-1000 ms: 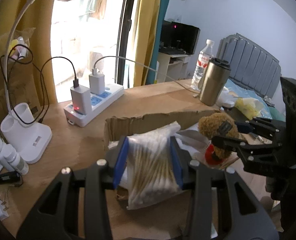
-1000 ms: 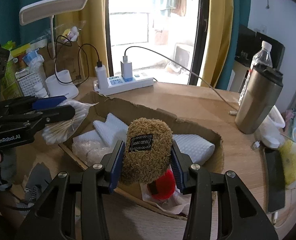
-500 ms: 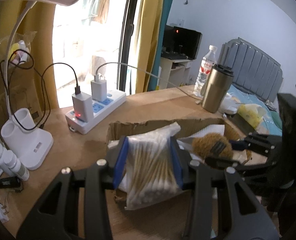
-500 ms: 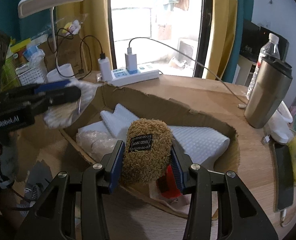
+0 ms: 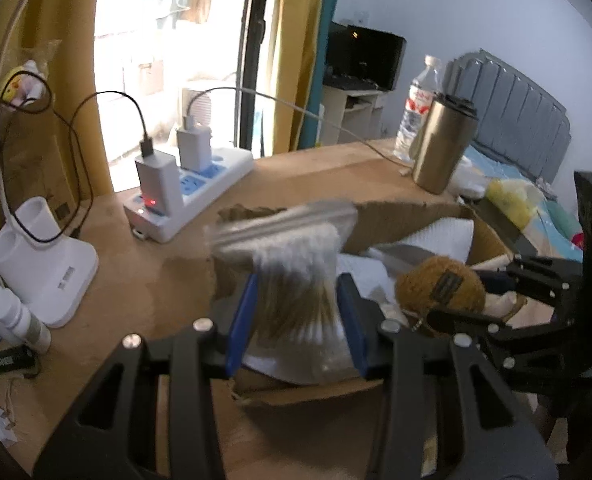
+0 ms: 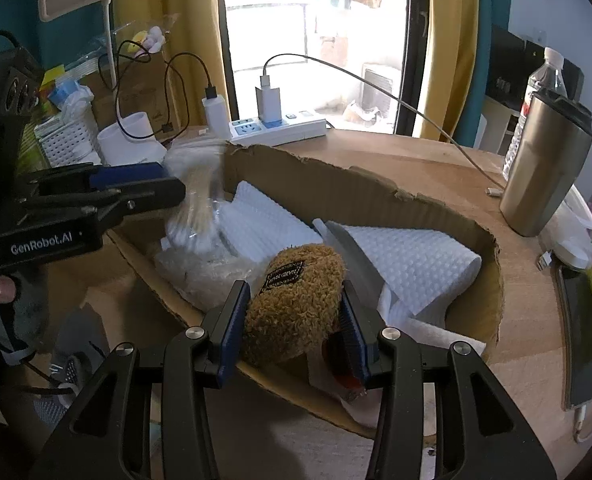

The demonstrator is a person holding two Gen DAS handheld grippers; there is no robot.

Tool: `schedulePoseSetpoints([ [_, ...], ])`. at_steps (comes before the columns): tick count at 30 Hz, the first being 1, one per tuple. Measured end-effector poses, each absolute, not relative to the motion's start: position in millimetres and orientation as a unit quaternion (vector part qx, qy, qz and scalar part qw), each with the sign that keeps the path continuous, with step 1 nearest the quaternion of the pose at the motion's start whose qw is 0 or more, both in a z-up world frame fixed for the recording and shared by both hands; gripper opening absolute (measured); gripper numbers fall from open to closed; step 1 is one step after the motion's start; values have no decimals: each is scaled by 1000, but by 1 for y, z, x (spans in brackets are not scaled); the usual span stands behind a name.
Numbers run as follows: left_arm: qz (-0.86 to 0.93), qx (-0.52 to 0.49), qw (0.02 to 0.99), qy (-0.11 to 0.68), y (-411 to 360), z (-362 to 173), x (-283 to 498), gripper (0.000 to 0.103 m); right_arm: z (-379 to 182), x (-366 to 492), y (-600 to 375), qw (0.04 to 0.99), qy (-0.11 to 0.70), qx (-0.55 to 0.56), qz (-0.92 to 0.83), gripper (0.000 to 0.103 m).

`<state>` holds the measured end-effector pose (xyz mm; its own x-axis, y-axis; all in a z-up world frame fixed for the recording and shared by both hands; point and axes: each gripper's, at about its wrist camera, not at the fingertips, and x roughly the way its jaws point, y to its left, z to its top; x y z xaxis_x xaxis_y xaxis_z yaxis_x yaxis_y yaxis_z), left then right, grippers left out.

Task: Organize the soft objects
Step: 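Open both grippers to release the plush and swab bag into the box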

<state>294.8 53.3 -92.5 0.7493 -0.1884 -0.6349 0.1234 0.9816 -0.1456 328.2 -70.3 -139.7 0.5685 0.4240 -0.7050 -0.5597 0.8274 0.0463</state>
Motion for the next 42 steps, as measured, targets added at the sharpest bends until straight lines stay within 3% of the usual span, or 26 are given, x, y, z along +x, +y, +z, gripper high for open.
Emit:
schedulePoseSetpoints([
  [13,-114,-31,908,401,37,-109,277,43,-140,318,-85,880,380,-95,267,47],
  [19,-124,-28,906,405,33,-105,265,43,-137,310,-89,882,379,-101,261,53],
  [24,-123,-27,909,396,31,-97,255,44,-130,301,-92,888,368,-93,258,63],
  [27,-124,-27,915,383,30,-88,245,52,-125,294,-94,892,361,-91,258,64],
  [42,-107,-36,935,335,41,-60,207,54,-103,255,-88,904,325,-99,261,64],
])
